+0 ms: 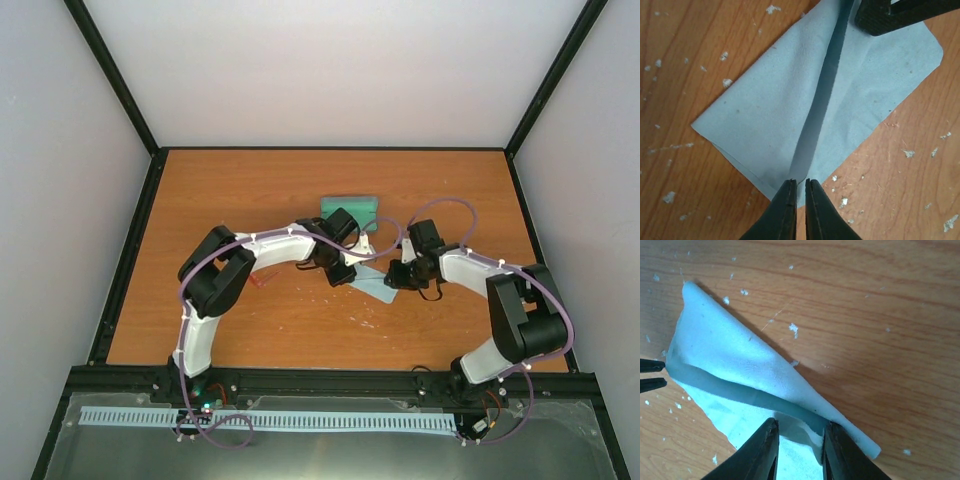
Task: Organize the sunglasses
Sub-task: Fold the glasses cleaning cloth at the center of the board.
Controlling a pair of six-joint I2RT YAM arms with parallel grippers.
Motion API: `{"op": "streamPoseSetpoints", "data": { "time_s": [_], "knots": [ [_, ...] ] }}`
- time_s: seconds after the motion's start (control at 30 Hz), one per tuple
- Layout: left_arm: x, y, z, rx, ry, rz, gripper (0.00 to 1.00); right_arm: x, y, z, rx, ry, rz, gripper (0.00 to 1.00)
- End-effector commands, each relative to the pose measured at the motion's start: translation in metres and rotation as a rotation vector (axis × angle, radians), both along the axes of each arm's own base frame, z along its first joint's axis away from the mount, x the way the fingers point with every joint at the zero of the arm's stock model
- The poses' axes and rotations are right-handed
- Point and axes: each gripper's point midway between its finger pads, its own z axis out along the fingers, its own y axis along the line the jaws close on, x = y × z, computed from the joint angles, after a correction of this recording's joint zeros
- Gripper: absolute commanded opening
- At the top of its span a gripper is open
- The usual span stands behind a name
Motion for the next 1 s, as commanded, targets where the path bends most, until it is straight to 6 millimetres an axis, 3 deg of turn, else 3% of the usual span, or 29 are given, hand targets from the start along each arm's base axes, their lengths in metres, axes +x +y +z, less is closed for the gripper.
{"op": "streamPoseSetpoints", "data": {
  "time_s": [0.0, 0.1, 0.27, 0.43, 0.5, 0.67, 0.77, 0.97],
  "knots": [
    [-0.004, -0.01, 0.018, -0.053, -0.037, -0.014, 0.11, -0.009, 0.006, 0.005, 0.058, 0.006, 0.002, 0.28],
    [-0.003, -0.008, 0.017, -0.047, -0.045, -0.011, 0.22, -0.011, 0.011, 0.014, 0.098, -0.01, 0.009, 0.32],
    [-0.003, -0.007, 0.018, -0.049, -0.055, -0.007, 0.37, -0.016, 0.017, 0.02, 0.143, 0.004, 0.022, 0.29],
    [0.002, -0.005, 0.026, -0.056, -0.098, 0.014, 0.42, -0.023, 0.018, 0.023, 0.16, 0.022, 0.027, 0.22],
    [0.007, -0.004, 0.033, -0.062, -0.13, 0.029, 0.42, -0.021, 0.011, 0.025, 0.123, 0.007, -0.003, 0.29],
    [0.033, -0.002, 0.07, -0.149, -0.189, 0.095, 0.49, -0.006, -0.027, 0.034, -0.056, -0.065, -0.185, 0.61],
    [0.053, 0.006, 0.082, -0.181, -0.17, 0.137, 0.49, -0.001, -0.033, 0.031, -0.101, -0.046, -0.209, 0.61],
    [0.083, 0.023, 0.087, -0.182, -0.183, 0.174, 0.49, 0.006, -0.029, 0.013, -0.122, 0.018, -0.197, 0.55]
  ]
}}
